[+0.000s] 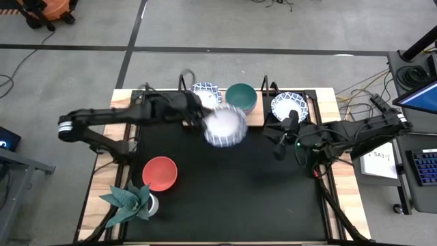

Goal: Place and stack bowls onto a shelf
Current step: Stack the white bowl on top of the other white bowls on the shelf

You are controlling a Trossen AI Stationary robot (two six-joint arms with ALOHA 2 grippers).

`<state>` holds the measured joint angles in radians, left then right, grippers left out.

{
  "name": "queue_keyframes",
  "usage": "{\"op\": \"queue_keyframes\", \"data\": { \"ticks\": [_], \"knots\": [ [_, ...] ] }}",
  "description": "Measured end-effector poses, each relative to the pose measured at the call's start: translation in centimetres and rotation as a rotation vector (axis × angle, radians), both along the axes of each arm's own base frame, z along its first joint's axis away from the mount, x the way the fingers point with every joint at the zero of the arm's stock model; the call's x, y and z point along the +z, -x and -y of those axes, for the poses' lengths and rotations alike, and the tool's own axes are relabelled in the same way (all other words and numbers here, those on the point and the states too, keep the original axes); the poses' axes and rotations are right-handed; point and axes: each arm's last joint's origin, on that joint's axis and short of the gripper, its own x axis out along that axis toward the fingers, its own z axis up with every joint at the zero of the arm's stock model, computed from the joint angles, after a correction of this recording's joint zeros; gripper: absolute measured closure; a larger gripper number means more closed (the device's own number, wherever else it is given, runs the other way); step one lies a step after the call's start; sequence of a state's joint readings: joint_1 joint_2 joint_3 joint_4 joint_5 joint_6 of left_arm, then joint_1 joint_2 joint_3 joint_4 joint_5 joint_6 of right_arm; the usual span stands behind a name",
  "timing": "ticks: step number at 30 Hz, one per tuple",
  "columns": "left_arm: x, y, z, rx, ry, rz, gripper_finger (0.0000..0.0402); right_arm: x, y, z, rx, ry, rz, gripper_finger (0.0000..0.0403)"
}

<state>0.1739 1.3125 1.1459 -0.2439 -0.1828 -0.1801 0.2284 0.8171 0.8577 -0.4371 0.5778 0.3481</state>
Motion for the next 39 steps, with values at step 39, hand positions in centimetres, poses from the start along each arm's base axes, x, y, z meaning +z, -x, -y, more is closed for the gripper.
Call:
{"op": "queue_keyframes", "data": {
  "ticks": [39],
  "knots": [
    [-1.4, 4.4, -13.4, 0.414, 0.062, -0.242, 0.0302, -3.0, -1.2, -0.3, -0.03, -0.046, -0.041, 0.0236]
  ]
}}
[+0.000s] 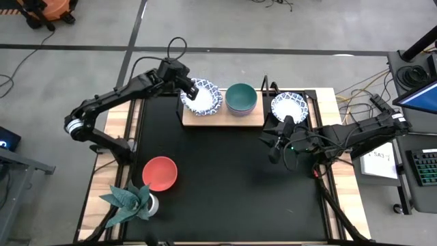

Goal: Place and stack bowls onto a shelf
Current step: Stack the white bowl on top of the other white bowls on the shelf

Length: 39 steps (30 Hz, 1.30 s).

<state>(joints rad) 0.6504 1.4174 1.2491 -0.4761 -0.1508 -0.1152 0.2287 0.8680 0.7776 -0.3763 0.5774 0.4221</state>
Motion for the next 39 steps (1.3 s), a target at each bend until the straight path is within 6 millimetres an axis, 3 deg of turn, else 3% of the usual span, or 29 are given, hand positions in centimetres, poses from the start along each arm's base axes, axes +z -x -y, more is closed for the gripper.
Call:
{"op": "queue_keyframes", "data": {
  "ticks": [8, 15, 31, 39],
  "knots": [
    [-2.1, -1.0, 3.8, -0.216, 0.139, -0.167, 0.0324, -0.2, 0.0, 0.0, -0.008, -0.008, -0.002, 0.0236],
    [-3.6, -2.3, 6.3, -0.184, 0.076, -0.348, 0.036, -0.4, 0.0, 0.1, -0.04, -0.007, 0.002, 0.0236],
    [-8.3, -5.7, 4.4, -0.117, 0.077, -0.547, 0.0364, -0.5, 0.1, 0.1, -0.042, -0.017, 0.004, 0.0236],
    [-8.7, -7.5, 4.0, -0.149, 0.097, -0.563, 0.0364, -0.5, 0.1, 0.1, -0.041, -0.018, 0.003, 0.0236]
  ]
}}
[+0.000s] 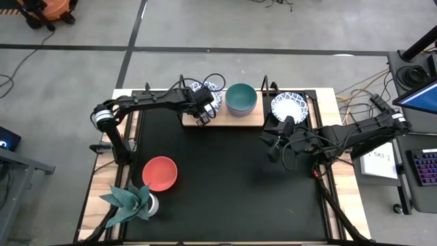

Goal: Place and stack bowls onto a shelf
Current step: Stack the white bowl on top of the other white bowls on the shelf, then stack the orange bowl on top of the green bowl on the shelf

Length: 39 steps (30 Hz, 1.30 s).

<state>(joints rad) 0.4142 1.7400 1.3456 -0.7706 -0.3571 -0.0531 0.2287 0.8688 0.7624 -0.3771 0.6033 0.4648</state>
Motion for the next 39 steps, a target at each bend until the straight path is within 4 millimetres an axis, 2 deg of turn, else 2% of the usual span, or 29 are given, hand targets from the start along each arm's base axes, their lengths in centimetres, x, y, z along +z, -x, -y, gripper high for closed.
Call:
{"op": "queue_keyframes", "data": {
  "ticks": [4, 8, 13, 16, 23, 26, 33, 39],
  "knots": [
    [1.3, -0.2, 0.2, -0.003, -0.001, 0.008, 0.0364, 0.0, 0.0, 0.0, -0.001, -0.001, 0.0, 0.0236],
    [3.2, -0.1, 1.4, -0.024, -0.015, 0.05, 0.0364, 0.0, 0.0, 0.0, -0.008, -0.014, 0.004, 0.0236],
    [5.5, 0.1, 4.5, -0.091, -0.032, 0.135, 0.0364, -0.2, 0.1, 0.0, -0.03, -0.048, 0.006, 0.0236],
    [6.5, 0.4, 7.3, -0.167, -0.042, 0.2, 0.0364, -0.3, 0.2, 0.1, -0.048, -0.072, 0.002, 0.0236],
    [7.1, 1.6, 13.9, -0.333, -0.005, 0.269, 0.0364, -0.4, 0.1, 1.1, -0.132, -0.127, 0.023, 0.0237],
    [7.0, 2.2, 16.0, -0.353, 0.033, 0.281, 0.0364, -0.8, 0.4, 2.2, -0.194, -0.13, -0.035, 0.0237],
    [7.0, 2.8, 19.0, -0.32, 0.17, 0.312, 0.0364, -1.8, 2.4, 6.1, -0.363, -0.243, -0.278, 0.025],
    [6.1, 3.8, 19.4, -0.099, 0.408, 0.252, 0.0351, -2.0, 2.7, 6.6, -0.33, -0.25, -0.331, 0.0262]
  ]
}}
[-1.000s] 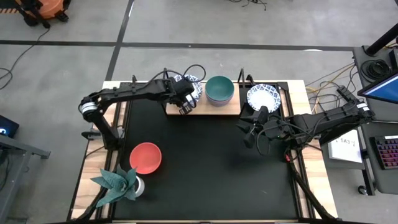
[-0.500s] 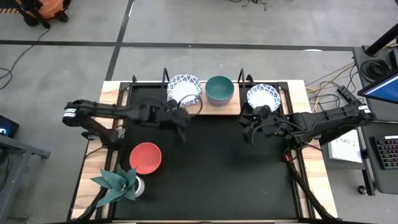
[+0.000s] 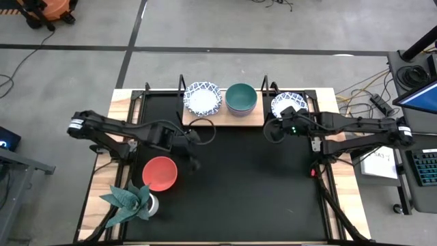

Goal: Place and stack bowls onto a shelf
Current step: Stack the orange bowl on top of the green bowl on the shelf

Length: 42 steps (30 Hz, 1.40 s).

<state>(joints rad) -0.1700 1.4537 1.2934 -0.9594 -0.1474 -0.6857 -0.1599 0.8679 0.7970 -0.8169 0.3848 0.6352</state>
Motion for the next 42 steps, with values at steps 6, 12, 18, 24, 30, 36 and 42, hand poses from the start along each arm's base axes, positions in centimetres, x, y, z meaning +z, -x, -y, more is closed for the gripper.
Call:
{"op": "queue_keyframes", "data": {
  "ticks": [6, 12, 18, 24, 30, 36, 42],
  "knots": [
    [-1.8, 0.7, 1.0, 0.133, 0.127, -0.211, 0.0302, 0.0, -0.1, 0.0, 0.014, 0.01, 0.001, 0.0259],
    [-3.8, 0.2, 2.6, 0.189, 0.183, -0.343, 0.0243, -0.2, -0.1, 0.0, 0.016, 0.02, -0.002, 0.0263],
    [-5.9, 0.4, 3.7, 0.252, 0.147, -0.523, 0.0226, -0.5, 0.0, 0.0, 0.019, 0.021, -0.012, 0.0262],
    [-7.1, 0.8, 5.1, 0.271, 0.128, -0.56, 0.0233, -0.5, 0.0, 0.0, 0.028, 0.026, -0.019, 0.0266],
    [-9.4, 1.9, 5.3, 0.305, 0.146, -0.584, 0.0243, -0.8, -0.1, 0.0, 0.033, 0.029, -0.021, 0.0263],
    [-10.7, 2.0, 5.3, 0.291, 0.16, -0.563, 0.0254, -1.1, -0.1, -0.2, 0.039, 0.021, -0.022, 0.0265],
    [-10.5, 1.8, 5.3, 0.219, 0.149, -0.55, 0.0308, -1.5, -0.1, -0.7, 0.047, 0.008, -0.019, 0.0268]
  ]
}}
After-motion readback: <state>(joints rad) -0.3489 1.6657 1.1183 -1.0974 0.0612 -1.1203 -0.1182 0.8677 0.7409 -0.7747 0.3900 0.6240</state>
